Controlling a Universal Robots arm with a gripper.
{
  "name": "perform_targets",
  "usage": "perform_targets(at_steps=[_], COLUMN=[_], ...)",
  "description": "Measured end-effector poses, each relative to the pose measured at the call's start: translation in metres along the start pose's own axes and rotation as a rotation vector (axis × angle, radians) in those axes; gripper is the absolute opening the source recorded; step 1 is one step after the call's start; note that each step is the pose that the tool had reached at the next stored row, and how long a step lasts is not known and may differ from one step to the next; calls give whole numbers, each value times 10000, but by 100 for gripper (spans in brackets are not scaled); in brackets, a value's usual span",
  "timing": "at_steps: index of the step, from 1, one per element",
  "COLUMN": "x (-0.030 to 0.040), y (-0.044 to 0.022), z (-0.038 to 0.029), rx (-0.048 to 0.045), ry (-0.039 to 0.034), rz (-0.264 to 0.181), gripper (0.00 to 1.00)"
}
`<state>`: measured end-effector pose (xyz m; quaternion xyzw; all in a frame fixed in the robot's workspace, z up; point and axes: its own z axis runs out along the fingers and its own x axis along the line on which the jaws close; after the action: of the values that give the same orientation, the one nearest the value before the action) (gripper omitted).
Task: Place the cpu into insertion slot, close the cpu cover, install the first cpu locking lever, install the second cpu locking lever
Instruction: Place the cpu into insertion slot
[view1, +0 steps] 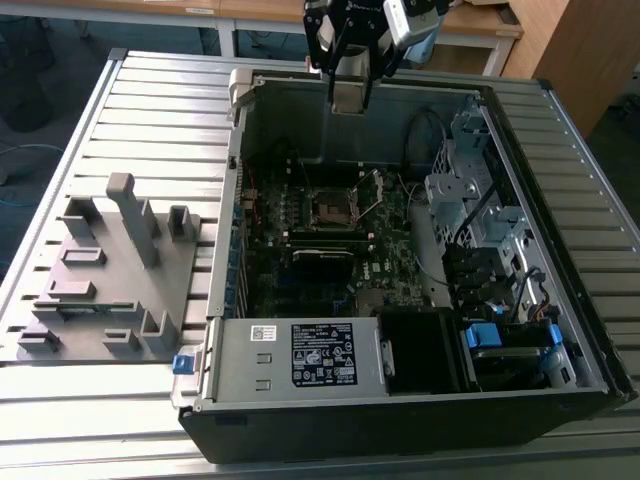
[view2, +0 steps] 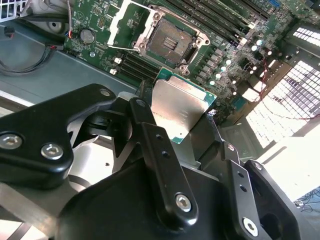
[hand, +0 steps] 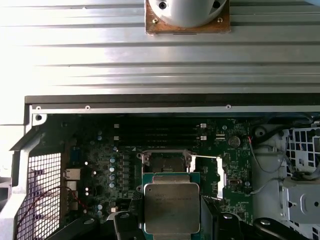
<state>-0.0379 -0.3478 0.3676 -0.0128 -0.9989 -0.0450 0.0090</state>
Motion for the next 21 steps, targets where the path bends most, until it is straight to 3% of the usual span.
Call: perform_targets(at_steps=[21], x=[-1], y=[-5], z=[51], rx=[2], ry=[1], rz=[0], gripper=[54])
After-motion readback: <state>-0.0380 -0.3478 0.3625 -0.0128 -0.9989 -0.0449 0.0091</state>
